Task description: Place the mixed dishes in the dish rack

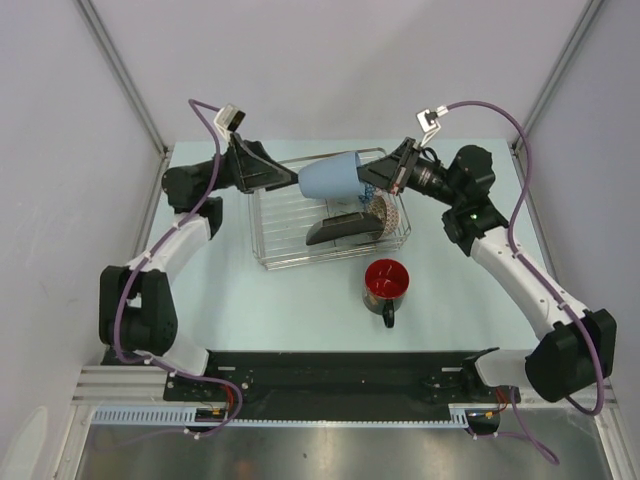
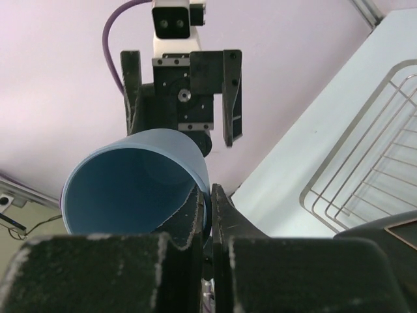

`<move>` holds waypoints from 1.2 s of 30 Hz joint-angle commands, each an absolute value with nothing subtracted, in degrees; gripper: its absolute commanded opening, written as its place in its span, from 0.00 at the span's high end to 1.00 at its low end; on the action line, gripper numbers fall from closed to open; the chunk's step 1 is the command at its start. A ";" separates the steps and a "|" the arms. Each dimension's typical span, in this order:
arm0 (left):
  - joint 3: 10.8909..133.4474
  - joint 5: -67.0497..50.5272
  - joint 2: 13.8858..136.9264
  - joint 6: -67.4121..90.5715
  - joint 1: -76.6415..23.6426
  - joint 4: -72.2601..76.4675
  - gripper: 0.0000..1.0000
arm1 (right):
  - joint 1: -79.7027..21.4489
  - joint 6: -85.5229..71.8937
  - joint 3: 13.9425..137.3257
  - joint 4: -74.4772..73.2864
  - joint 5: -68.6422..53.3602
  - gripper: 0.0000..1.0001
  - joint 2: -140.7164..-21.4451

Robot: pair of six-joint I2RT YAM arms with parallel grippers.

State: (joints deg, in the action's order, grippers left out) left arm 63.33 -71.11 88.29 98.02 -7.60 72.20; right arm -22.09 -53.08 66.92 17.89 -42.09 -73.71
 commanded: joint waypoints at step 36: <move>63.63 -71.36 81.83 76.31 -13.18 49.78 1.00 | -27.34 -56.87 67.06 34.82 -37.97 0.77 -85.61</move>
State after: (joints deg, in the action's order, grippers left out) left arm 60.97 -69.25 83.85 83.26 -12.25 58.28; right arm -27.42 -58.37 66.48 33.12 -40.86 -84.97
